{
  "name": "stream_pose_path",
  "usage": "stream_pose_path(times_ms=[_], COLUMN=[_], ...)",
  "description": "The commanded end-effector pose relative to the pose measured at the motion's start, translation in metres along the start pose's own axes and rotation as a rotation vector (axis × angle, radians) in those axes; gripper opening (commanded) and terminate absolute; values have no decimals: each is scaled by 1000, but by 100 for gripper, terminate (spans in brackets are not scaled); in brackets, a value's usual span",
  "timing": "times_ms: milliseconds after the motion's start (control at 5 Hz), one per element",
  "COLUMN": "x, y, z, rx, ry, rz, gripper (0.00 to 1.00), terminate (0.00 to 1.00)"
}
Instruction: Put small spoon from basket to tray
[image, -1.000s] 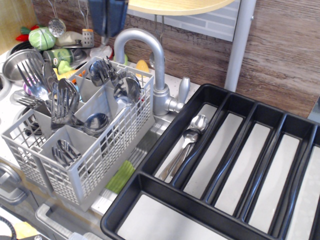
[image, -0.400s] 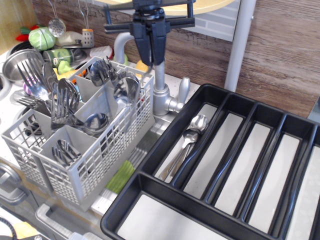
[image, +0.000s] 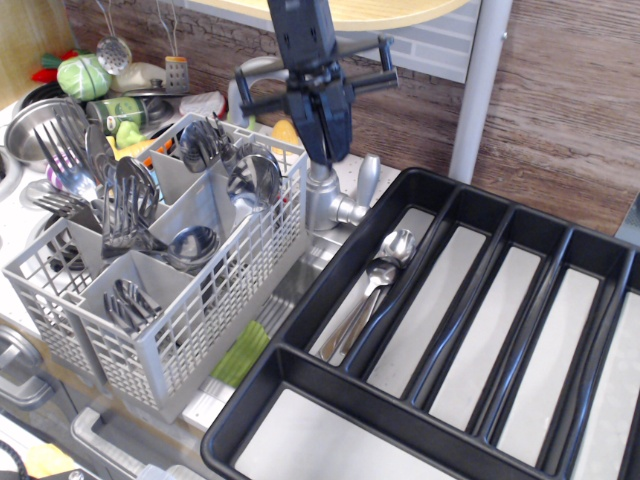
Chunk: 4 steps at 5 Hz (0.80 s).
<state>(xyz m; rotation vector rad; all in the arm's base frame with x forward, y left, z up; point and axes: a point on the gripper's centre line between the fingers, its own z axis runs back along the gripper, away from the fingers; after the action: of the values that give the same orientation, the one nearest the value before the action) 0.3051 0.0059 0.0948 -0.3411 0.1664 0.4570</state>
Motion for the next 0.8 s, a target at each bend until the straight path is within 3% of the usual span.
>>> stream_pose_path(times_ms=[0,400,600], x=[5,18,18], y=[7,9,3], z=[-18,-41,-45], rx=[-154,-164,-139], ry=[18,28,-10], rz=[15,28,45], gripper=[0,0,0], terminate=[0,0,0])
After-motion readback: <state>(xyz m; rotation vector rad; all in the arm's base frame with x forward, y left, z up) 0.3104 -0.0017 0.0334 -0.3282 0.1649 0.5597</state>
